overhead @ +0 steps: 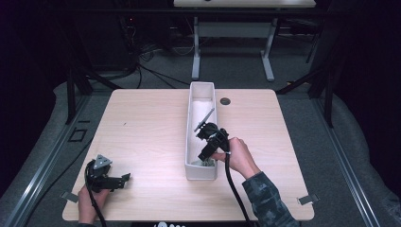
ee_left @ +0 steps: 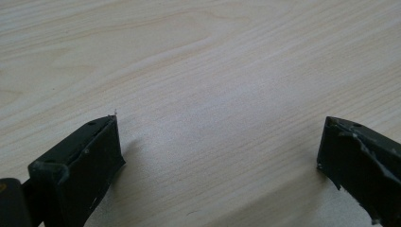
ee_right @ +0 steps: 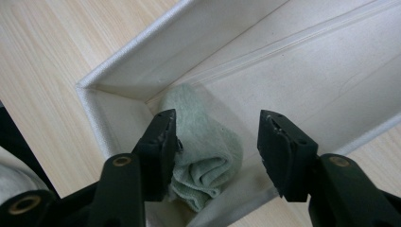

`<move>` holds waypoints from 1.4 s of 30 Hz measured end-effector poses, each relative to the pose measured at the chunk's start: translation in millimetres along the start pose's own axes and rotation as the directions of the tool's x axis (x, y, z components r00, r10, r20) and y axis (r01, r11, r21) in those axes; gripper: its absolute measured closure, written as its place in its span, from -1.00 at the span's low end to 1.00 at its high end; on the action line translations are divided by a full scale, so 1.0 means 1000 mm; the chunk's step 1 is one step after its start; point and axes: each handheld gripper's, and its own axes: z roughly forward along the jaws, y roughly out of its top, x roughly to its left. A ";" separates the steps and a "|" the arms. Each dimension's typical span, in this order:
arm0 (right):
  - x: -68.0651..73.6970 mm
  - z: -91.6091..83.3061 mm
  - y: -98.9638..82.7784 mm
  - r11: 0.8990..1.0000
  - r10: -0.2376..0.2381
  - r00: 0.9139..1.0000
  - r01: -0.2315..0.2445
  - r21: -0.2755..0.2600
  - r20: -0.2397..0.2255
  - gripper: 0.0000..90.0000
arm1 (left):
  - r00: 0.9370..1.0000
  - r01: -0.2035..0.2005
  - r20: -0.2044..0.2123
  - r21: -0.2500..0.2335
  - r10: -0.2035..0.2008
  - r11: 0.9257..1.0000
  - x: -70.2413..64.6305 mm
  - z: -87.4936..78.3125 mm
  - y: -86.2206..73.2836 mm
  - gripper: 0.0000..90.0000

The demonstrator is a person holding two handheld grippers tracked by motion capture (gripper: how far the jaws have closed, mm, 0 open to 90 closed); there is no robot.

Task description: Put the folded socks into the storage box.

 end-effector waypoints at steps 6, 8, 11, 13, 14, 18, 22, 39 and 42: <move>-0.001 -0.008 -0.004 0.999 -0.008 1.000 0.007 -0.042 -0.008 -0.16 | 1.000 0.000 0.001 0.000 0.000 1.000 0.000 0.000 0.000 -0.99; -0.001 -0.013 -0.005 0.998 -0.010 1.000 0.009 -0.064 -0.011 -0.25 | 1.000 0.000 0.001 0.000 0.000 1.000 0.000 0.000 0.000 -0.99; 0.000 -0.020 -0.008 0.995 -0.017 1.000 0.017 -0.094 -0.006 -0.38 | 1.000 0.000 0.000 0.000 0.000 1.000 0.000 0.000 0.000 -0.99; 0.002 -0.026 -0.011 0.992 -0.020 1.000 0.019 -0.123 -0.008 -0.47 | 1.000 0.000 0.000 0.000 0.000 1.000 0.000 0.000 0.000 -0.99; 0.003 -0.029 -0.012 0.990 -0.029 1.000 0.027 -0.136 -0.008 -0.53 | 1.000 0.000 0.000 0.000 0.000 1.000 0.000 0.000 0.000 -0.99; 0.006 -0.040 -0.018 0.984 -0.033 0.999 0.036 -0.176 0.016 -0.67 | 1.000 0.000 0.000 0.001 0.000 1.000 0.000 0.000 0.000 -0.99; 0.007 -0.049 -0.026 0.977 -0.030 0.999 0.036 -0.212 0.028 -0.77 | 1.000 0.000 0.000 0.001 0.000 1.000 0.000 0.000 0.000 -0.99; 0.002 -0.085 -0.070 0.943 0.023 0.993 0.017 -0.331 0.116 -1.00 | 1.000 0.000 0.000 0.001 0.000 1.000 0.000 0.000 0.000 -0.99; 0.000 -0.090 -0.081 0.937 0.039 0.990 0.011 -0.348 0.137 -0.99 | 1.000 0.000 0.000 0.000 0.000 1.000 0.000 0.000 0.000 -0.99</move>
